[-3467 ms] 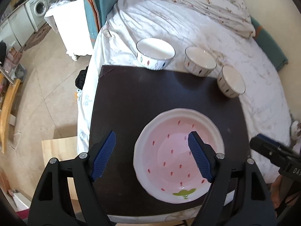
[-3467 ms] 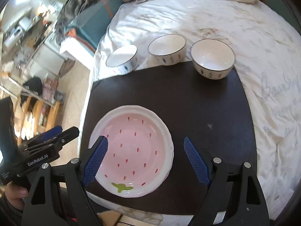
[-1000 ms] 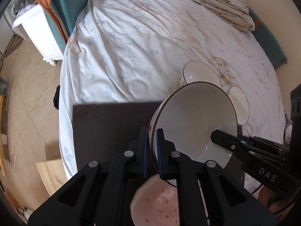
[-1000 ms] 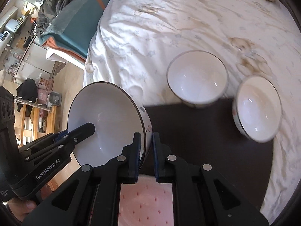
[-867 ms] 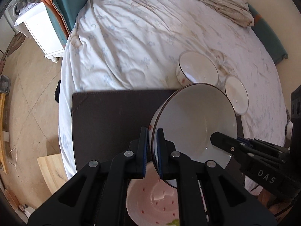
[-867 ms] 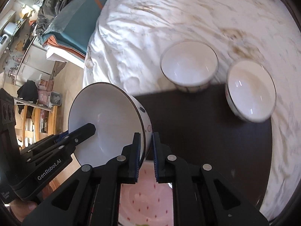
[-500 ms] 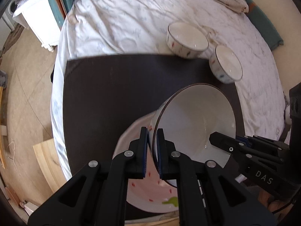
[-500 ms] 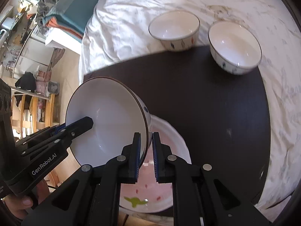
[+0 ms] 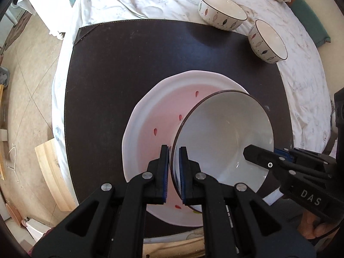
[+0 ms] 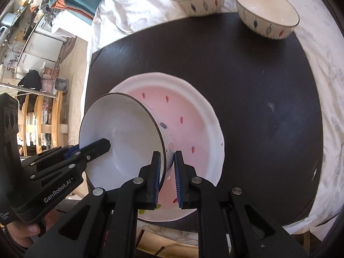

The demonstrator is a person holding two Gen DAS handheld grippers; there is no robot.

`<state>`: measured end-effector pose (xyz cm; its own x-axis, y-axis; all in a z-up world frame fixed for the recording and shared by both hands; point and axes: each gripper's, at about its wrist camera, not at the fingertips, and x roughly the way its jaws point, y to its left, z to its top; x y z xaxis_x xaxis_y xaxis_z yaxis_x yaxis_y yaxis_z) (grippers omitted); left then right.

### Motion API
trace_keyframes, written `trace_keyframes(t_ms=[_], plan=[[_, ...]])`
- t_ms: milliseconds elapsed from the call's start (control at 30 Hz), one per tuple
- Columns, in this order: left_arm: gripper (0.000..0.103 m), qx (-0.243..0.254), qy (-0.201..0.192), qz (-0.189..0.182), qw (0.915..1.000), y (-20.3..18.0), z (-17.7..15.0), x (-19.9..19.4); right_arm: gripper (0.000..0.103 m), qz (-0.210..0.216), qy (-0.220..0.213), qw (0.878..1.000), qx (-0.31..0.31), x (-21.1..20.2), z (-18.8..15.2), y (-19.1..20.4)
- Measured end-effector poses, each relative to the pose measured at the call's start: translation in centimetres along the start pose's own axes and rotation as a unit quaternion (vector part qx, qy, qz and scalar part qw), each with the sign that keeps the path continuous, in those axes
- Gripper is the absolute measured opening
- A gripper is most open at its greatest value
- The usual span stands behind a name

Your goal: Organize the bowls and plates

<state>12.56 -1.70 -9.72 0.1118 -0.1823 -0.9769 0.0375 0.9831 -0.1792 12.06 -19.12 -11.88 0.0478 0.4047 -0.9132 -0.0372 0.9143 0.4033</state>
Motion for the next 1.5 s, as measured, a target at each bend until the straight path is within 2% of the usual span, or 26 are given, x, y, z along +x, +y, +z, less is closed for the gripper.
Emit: trace_keyframes(t_ms=[367,700,800,967,1133,1267,1300,1333,1367,1400,1433,1500], plan=[[0.007,0.017,0.004,0.009,0.9998,-0.4,-0.4,0.7,0.016,0.02,0.014,0.999,0.025,0.6,-0.8,-1.5],[0.007,0.003,0.007,0.009,0.9999,0.1,0.0,1.4,0.018,0.029,0.011,0.999,0.029,0.9,-0.5,-1.4],[0.007,0.002,0.009,0.022,0.9997,0.3,0.0,1.7,0.02,0.039,0.016,0.999,0.029,1.1,-0.6,-1.2],[0.007,-0.007,0.007,0.019,0.9998,0.7,0.3,1.6,0.02,0.034,0.011,0.999,0.018,1.1,-0.5,-0.6],[0.008,-0.004,0.009,0.014,0.9998,0.9,0.3,1.1,0.02,0.061,0.023,0.997,0.049,1.0,-0.5,-1.6],[0.009,-0.005,-0.002,0.015,0.9999,1.1,0.4,0.3,0.021,0.068,0.007,0.996,0.051,0.1,-0.4,-1.7],[0.015,-0.005,-0.004,0.016,0.9999,1.1,0.4,0.1,0.021,0.069,0.004,0.996,0.051,-0.1,-0.4,-1.7],[0.03,-0.006,-0.007,0.015,0.9998,1.1,0.4,-0.1,0.021,0.071,0.0,0.996,0.052,-0.3,-0.4,-1.8],[0.038,-0.007,-0.012,0.018,0.9997,1.1,0.4,-0.3,0.021,0.072,-0.003,0.996,0.053,-0.4,-0.3,-1.8],[0.052,-0.005,-0.019,0.025,0.9995,1.1,0.3,-0.6,0.021,0.072,-0.007,0.996,0.054,-0.6,-0.3,-1.9],[0.061,0.001,-0.023,0.034,0.9992,1.0,0.3,-0.8,0.021,0.072,-0.01,0.996,0.053,-0.8,-0.3,-1.9],[0.062,0.006,-0.026,0.046,0.9986,1.0,0.2,-1.0,0.021,0.073,-0.018,0.996,0.047,-1.2,-0.3,-1.7]])
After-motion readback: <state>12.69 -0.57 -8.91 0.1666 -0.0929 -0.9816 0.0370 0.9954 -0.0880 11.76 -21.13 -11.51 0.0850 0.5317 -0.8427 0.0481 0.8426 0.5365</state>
